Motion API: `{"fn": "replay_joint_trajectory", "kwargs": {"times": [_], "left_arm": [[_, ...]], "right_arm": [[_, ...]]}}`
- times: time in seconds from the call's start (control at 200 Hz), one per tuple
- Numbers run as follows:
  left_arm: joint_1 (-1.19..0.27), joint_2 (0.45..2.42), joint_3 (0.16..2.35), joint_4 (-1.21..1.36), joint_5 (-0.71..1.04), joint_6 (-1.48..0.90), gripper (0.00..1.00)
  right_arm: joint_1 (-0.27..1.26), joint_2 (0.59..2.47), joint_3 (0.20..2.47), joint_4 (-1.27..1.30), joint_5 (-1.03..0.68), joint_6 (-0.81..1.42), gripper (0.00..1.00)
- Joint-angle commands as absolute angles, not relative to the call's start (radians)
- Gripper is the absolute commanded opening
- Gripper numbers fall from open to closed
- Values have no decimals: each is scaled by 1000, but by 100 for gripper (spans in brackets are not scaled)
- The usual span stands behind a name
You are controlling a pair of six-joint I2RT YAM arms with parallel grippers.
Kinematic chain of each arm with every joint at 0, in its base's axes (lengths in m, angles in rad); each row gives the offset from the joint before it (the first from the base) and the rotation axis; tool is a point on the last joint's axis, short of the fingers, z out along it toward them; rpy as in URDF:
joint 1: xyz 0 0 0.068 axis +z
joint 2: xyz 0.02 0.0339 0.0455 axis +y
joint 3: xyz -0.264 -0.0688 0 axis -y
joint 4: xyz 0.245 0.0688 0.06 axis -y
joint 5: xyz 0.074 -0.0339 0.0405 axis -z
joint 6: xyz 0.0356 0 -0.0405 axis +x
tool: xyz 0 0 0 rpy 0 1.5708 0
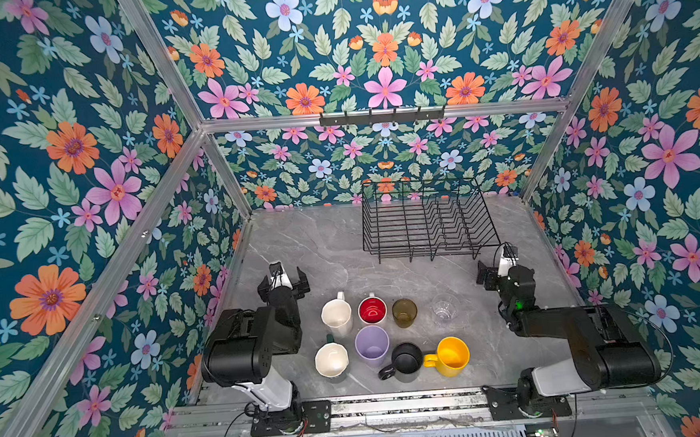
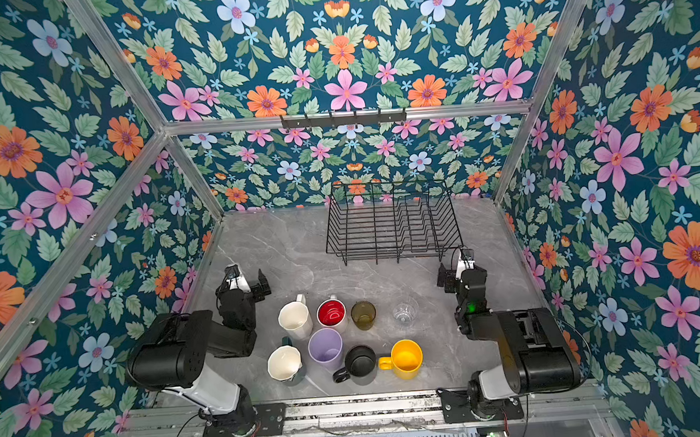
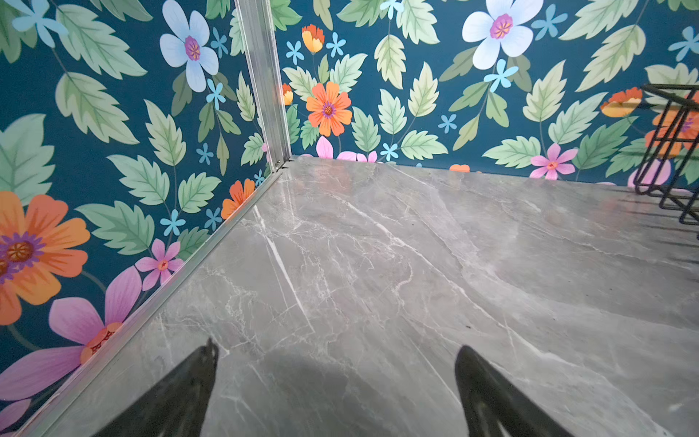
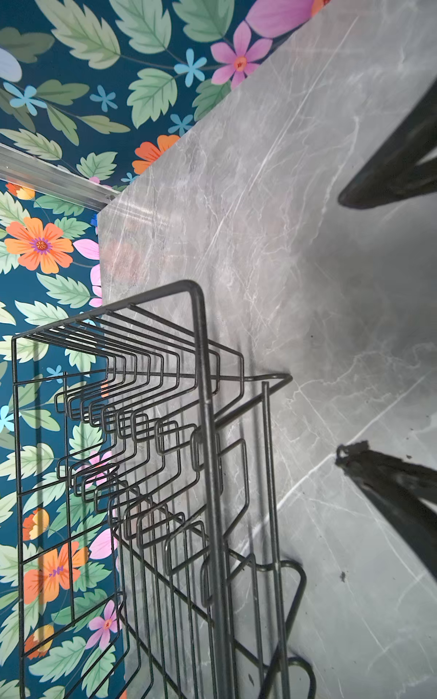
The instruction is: Load the cups into the dish rack
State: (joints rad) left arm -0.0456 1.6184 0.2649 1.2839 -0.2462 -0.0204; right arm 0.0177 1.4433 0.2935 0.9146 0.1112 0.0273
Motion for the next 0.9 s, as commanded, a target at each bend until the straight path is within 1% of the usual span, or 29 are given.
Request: {"fn": "replay_joint_trajectory", "kwargs": {"times": [0.0, 0.62, 0.755, 0.825, 0.895], "left_arm": [[-43, 1617, 265, 1300, -251, -19, 100], [-43, 1617, 265, 1299, -250, -18, 100], [-43, 1614, 245, 1338, -229, -11, 100], [-44, 1591, 211, 1387, -228, -11, 100], [-44, 1519, 202, 1339, -285, -31, 100]], "right_arm": [[19, 1442, 297, 915, 113, 41, 99], [11, 1441, 302, 907, 104, 44, 99], [11, 1440, 295, 921, 110, 41, 99], [11, 1439, 291, 923, 110, 40, 99], [13, 1435, 283, 940, 105, 36, 99]]}}
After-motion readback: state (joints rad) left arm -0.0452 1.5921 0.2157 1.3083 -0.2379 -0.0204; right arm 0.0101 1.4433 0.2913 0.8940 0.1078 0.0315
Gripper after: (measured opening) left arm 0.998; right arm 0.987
